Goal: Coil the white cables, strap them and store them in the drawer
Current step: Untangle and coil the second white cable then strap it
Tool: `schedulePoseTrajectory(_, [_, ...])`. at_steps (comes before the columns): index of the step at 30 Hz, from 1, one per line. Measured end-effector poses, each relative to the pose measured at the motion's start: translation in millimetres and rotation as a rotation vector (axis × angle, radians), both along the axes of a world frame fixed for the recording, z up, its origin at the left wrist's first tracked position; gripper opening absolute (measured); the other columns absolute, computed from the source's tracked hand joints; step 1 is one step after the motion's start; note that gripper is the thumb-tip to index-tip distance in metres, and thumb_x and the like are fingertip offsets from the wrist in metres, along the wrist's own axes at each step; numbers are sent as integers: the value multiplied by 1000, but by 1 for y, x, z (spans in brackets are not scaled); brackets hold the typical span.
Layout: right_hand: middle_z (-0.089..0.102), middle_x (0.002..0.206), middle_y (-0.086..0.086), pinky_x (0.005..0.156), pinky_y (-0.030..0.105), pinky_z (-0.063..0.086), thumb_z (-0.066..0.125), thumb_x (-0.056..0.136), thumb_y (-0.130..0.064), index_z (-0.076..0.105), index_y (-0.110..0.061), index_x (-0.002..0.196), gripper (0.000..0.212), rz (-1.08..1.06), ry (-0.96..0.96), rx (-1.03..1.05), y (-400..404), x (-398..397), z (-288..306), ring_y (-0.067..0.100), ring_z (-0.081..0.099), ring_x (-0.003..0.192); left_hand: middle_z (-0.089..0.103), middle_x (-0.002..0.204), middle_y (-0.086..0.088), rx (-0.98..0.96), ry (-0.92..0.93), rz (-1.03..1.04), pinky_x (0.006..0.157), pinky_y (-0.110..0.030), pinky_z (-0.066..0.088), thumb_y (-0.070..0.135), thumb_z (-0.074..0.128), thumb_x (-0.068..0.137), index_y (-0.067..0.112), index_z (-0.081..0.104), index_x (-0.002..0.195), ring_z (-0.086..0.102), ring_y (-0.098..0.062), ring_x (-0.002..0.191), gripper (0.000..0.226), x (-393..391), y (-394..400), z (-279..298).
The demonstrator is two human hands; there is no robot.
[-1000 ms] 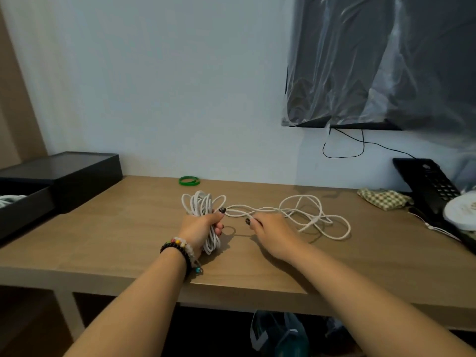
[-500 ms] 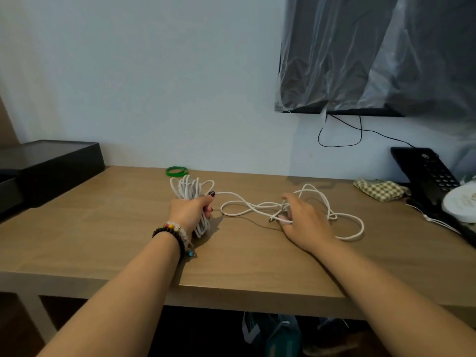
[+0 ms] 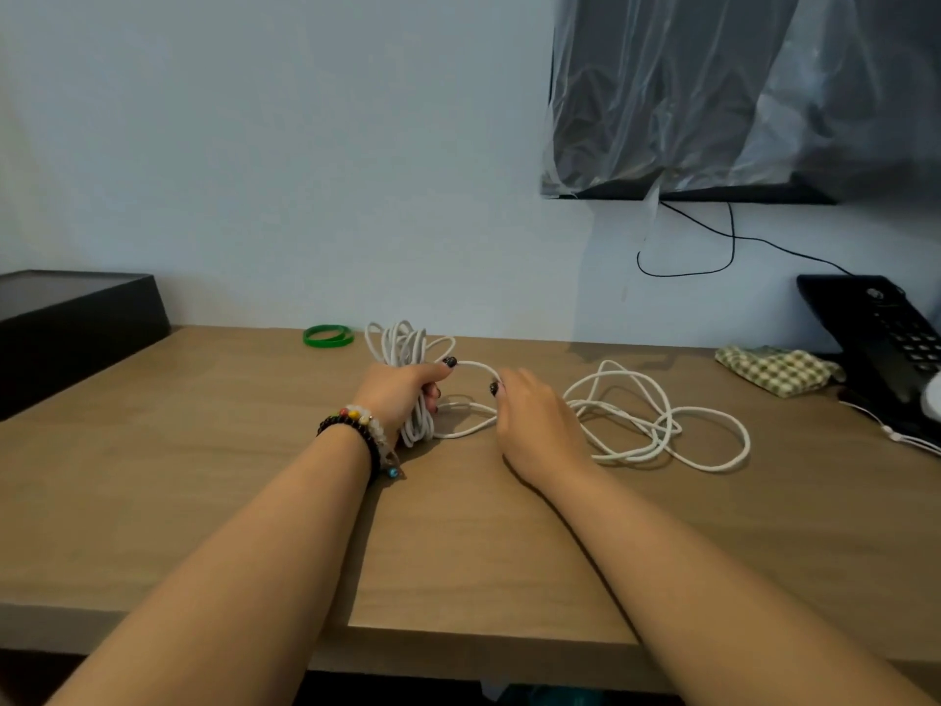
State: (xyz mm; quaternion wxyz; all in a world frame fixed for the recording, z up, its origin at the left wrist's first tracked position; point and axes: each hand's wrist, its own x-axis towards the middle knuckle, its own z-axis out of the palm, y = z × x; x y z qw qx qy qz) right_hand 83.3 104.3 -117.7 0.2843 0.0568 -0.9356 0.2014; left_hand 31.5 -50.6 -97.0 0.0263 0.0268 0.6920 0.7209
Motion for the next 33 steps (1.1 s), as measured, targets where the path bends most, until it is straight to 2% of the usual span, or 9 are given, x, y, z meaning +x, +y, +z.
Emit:
schedulePoseTrajectory(6, [48, 58, -4, 54, 35, 36, 40, 102, -19, 60, -11, 95, 22, 180, 134, -340, 14, -13, -3, 19, 45, 53, 54, 50, 1, -3, 67, -148, 53, -26, 43, 13, 74, 83, 9, 61, 71, 48, -11, 42, 18, -11, 7, -5])
schedulePoseTrajectory(14, [47, 58, -6, 53, 24, 30, 46, 100, -15, 57, -17, 84, 19, 168, 191, -429, 24, -30, -2, 11, 42, 55, 55, 46, -1, -260, 263, -228, 47, -22, 46, 9, 76, 81, 10, 60, 64, 50, -12, 40, 23, 12, 13, 6])
schedulePoseTrajectory(17, [58, 67, -3, 60, 27, 37, 49, 99, -16, 65, -14, 90, 18, 186, 183, -437, 27, -30, 3, 13, 51, 64, 56, 47, -1, -360, 320, -289, 49, -23, 47, 9, 74, 82, 9, 68, 78, 50, -12, 40, 7, 18, 12, 10])
schedulePoseTrajectory(19, [66, 77, -1, 65, 24, 42, 53, 98, -17, 69, -13, 96, 17, 211, 192, -431, 28, -26, 8, 11, 56, 70, 56, 48, -2, -390, 336, -329, 49, -23, 48, 7, 73, 82, 11, 71, 94, 50, -13, 41, 12, 19, 12, 11])
schedulePoseTrajectory(22, [66, 75, -7, 62, 16, 40, 57, 95, -17, 72, -14, 96, 15, 235, 225, -431, 28, -21, 18, 2, 55, 68, 58, 49, -3, -411, 365, -349, 50, -24, 50, 5, 71, 83, 8, 67, 86, 53, -14, 42, 6, 20, 15, 12])
schedulePoseTrajectory(25, [63, 65, 1, 59, 21, 39, 63, 92, -16, 74, -14, 85, 12, 236, 263, -458, 31, -19, 26, 6, 48, 60, 66, 59, -9, -370, 358, -369, 60, -31, 56, 1, 71, 83, 7, 61, 78, 64, -18, 53, 12, 20, 18, 10])
schedulePoseTrajectory(29, [55, 58, -3, 57, 21, 37, 67, 89, -16, 74, -13, 81, 12, 218, 262, -521, 34, -20, 31, 5, 43, 55, 71, 90, -26, -173, 296, -420, 82, -41, 59, -4, 70, 82, -8, 59, 87, 73, -31, 85, 13, 20, 22, 7])
schedulePoseTrajectory(31, [55, 58, -2, 58, 22, 38, 67, 89, -16, 75, -12, 81, 11, 221, 259, -534, 33, -19, 32, 4, 43, 55, 72, 81, -21, -161, 282, -434, 71, -32, 60, -8, 63, 87, -1, 57, 83, 72, -22, 72, 10, 21, 23, 8])
schedulePoseTrajectory(33, [58, 58, 3, 58, 24, 39, 67, 89, -17, 75, -13, 82, 11, 230, 247, -546, 32, -18, 31, 6, 44, 56, 70, 66, -12, -297, 358, -404, 60, -26, 56, -3, 63, 88, 7, 58, 77, 66, -16, 56, 16, 20, 23, 9])
